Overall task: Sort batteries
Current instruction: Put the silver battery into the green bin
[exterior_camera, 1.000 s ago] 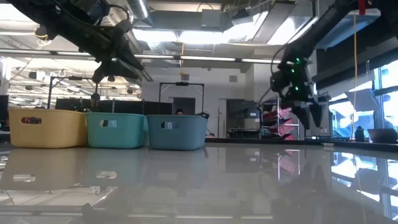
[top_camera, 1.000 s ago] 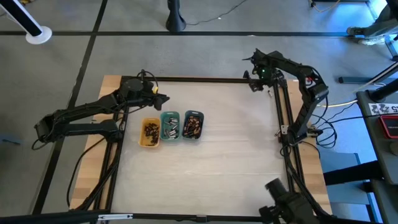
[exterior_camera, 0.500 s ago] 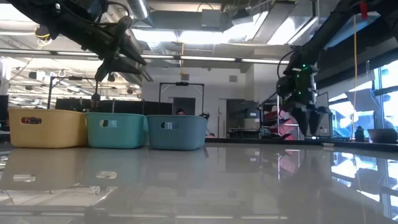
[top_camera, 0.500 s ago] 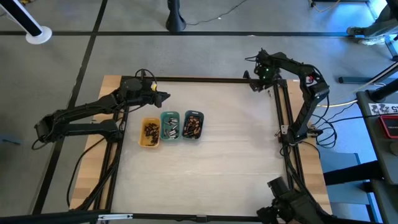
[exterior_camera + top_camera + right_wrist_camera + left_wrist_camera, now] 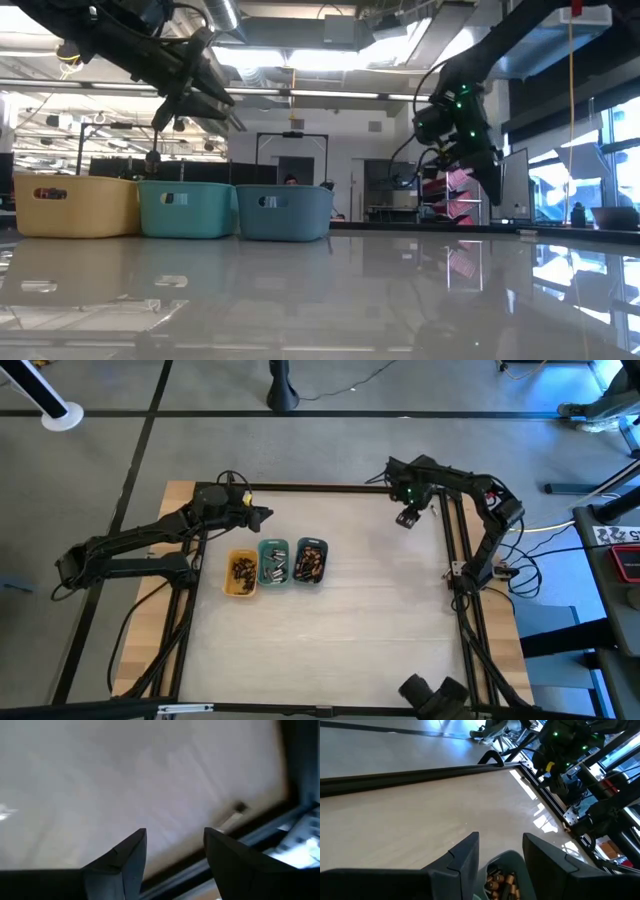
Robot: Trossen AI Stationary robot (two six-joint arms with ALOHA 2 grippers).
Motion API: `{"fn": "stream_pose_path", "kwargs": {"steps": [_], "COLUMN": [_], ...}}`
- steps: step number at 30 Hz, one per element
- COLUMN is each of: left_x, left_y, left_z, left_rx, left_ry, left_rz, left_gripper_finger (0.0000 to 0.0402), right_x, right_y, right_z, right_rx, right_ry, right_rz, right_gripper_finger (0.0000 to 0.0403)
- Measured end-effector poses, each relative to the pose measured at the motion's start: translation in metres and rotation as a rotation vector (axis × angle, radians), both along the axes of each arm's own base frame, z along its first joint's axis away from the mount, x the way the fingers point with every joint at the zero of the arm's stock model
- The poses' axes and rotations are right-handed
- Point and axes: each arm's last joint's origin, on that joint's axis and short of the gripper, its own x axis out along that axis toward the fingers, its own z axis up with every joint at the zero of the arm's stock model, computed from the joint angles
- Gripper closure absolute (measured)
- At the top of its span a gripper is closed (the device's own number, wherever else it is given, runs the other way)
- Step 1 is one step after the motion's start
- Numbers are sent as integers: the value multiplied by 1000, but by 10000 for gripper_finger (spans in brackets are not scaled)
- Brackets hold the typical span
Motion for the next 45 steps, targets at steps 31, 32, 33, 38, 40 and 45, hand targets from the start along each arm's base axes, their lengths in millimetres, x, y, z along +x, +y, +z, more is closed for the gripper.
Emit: {"fn": "stream_pose_path", "kwargs": {"steps": [31,32,33,38,40,45], "left_x": [2,2,2,2,2,2], "left_y": [-4,-4,-4,-4,-4,-4], "left_z": [-1,-1,-1,-1,-1,-1], "left_rx": [-12,-13,-14,-14,-14,-15], "left_ry": [5,5,5,4,4,4], "left_rz": [-28,-28,-28,-28,-27,-27], "left_gripper_finger": [260,260,260,260,260,260], "right_x": [-44,-44,-44,-44,-44,-44], "right_y": [-36,-36,-36,-36,-36,-37], "right_z": [-4,-4,-4,-4,-4,-4], "right_rx": [-51,-49,-47,-44,-44,-49], "right_ry": [9,11,13,22,22,19], "right_rz": [-191,-179,-167,-139,-137,-125], "right_gripper_finger": [205,205,205,241,275,384]}}
